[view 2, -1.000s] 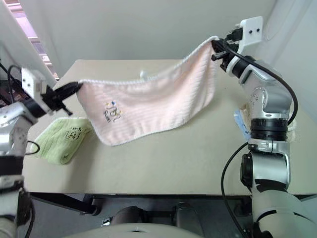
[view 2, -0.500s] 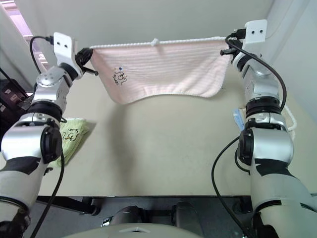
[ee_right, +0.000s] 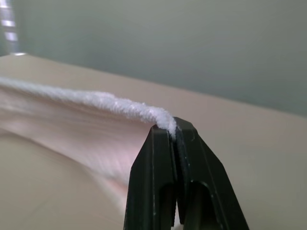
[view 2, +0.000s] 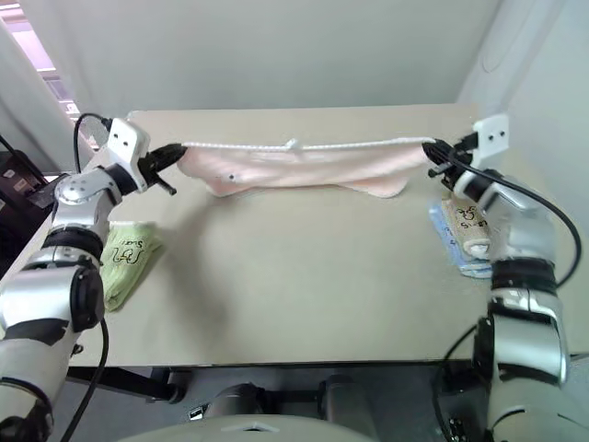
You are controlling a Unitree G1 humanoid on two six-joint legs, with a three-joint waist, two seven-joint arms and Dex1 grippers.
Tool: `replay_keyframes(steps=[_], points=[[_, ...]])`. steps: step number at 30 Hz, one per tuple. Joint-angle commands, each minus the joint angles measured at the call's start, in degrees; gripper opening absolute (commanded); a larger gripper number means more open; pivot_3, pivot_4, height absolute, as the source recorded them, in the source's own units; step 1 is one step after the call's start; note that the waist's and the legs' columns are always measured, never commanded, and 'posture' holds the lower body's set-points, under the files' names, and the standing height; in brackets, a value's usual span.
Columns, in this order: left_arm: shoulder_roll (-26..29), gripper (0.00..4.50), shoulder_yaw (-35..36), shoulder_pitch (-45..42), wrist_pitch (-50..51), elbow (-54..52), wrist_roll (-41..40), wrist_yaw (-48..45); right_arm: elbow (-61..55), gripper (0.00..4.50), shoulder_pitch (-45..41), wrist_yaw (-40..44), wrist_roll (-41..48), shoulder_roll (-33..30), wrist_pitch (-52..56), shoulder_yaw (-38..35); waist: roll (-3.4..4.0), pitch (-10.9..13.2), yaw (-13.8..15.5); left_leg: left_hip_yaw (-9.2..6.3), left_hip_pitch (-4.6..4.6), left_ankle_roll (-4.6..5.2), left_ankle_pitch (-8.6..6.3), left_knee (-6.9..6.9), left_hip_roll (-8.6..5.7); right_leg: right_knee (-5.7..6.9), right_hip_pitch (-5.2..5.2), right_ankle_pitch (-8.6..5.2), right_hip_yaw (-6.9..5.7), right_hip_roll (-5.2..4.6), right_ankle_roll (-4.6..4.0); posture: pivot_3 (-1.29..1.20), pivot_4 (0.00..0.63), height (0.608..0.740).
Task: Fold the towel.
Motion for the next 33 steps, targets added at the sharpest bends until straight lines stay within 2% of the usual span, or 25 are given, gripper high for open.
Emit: replay_keyframes(steps=[1, 9, 14, 22, 33], points=[[3.1, 0.03, 2.7, 5.3, 2.2, -11.3, -6.0, -8.9, -13.6, 0.00, 6.3, 1.1, 5.5, -3.5, 8.0, -4.8, 0.00, 0.0, -0.1, -0.02, 0.03, 0.00, 0.00, 0.00, 0.00, 0.01, 0.01, 0.00, 0.01, -0.01, -0.01, 0.00, 0.000, 0.724], [9.3, 0.03, 5.3, 30.5, 19.8, -45.3, -15.4, -14.2, -35.6, 0.00, 28.6, 5.8, 12.8, -6.1, 17.9, -9.4, -0.02, 0.0, 0.2, -0.16, 0.19, 0.24, -0.15, 0.01, 0.05, 0.15, 0.11, 0.02, 0.03, -0.03, -0.11, 0.00, 0.000, 0.724], [13.0, 0.03, 7.9, 44.6, 30.2, -62.3, -20.8, -14.4, -42.2, 0.00, 38.9, 8.3, 15.5, -6.2, 19.4, -12.4, -0.05, 0.0, 0.8, -0.22, 0.33, 0.09, -0.26, 0.07, 0.05, 0.05, 0.35, -0.07, 0.03, -0.06, -0.34, 0.00, 0.000, 0.724], [15.4, 0.03, 12.1, 58.4, 37.0, -74.8, -23.8, -13.5, -45.9, 0.00, 51.1, 12.4, 16.9, -7.9, 20.2, -18.9, -0.04, 0.0, 2.0, -0.30, 0.38, 0.11, -0.31, -0.02, 0.06, -0.48, 0.29, -0.06, -0.01, -0.08, -0.40, 0.00, 0.000, 0.724], [18.0, 0.03, 19.2, 73.3, 38.6, -81.2, -23.7, -15.5, -53.9, 0.00, 61.8, 16.3, 19.6, -8.9, 22.6, -23.4, 0.06, 0.0, 1.8, -0.33, 0.29, 0.13, -0.35, -0.26, 0.07, -0.68, 0.13, -0.09, -0.02, -0.07, -0.40, 0.00, 0.000, 0.724]])
